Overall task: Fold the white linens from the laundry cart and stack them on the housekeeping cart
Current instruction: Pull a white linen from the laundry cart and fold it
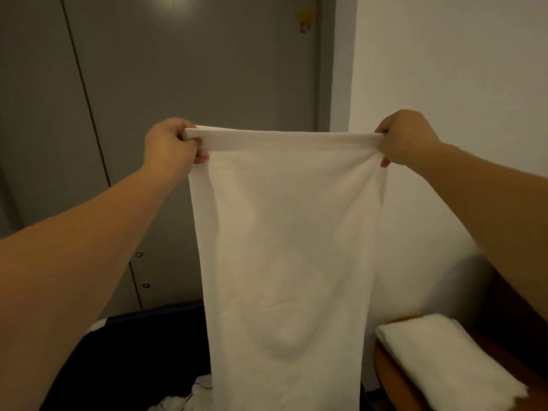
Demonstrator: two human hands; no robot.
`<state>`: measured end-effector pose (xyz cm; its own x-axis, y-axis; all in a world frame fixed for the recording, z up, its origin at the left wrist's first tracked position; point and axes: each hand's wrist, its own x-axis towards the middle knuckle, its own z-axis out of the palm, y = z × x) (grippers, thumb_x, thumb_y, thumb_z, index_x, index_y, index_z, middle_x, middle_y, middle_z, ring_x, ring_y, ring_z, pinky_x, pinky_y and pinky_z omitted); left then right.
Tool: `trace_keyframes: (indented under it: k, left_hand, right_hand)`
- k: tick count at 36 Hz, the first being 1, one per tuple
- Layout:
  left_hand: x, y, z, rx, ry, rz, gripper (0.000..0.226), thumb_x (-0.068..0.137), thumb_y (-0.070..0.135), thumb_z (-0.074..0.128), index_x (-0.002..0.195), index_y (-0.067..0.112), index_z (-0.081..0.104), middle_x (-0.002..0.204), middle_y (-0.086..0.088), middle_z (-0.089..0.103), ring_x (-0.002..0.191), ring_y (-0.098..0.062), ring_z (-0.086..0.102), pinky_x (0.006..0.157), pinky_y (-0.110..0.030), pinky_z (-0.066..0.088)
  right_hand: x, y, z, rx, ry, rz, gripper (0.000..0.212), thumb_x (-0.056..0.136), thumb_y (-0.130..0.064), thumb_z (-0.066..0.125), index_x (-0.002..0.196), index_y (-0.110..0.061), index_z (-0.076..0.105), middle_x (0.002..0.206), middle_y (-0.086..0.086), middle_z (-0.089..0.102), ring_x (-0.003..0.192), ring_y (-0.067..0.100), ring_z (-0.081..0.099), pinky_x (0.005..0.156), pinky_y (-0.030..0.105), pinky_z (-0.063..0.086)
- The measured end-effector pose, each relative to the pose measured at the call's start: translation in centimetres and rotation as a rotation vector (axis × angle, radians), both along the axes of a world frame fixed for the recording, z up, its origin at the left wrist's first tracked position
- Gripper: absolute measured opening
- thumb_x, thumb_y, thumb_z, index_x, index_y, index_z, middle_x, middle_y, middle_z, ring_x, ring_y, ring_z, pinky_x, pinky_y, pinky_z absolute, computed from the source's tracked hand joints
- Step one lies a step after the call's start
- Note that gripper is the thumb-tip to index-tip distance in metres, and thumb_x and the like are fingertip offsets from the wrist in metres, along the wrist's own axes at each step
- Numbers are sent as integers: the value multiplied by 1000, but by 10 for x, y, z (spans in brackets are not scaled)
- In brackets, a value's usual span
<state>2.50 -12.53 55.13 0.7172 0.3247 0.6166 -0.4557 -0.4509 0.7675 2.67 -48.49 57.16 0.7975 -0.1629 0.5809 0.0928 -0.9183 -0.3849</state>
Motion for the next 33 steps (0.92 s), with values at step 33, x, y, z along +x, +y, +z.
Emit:
trace_keyframes:
  k: [33]
  left_hand:
    - [-130,-394,4,-562,-29,-485,15,89,-4,62,88,11,63,85,-3,65,64,-9,66,69,-19,56]
  right_hand:
    - [-241,-352,9,505,-467,-118,19,81,-4,64,88,-20,71,90,0,63,86,17,59,77,31,53]
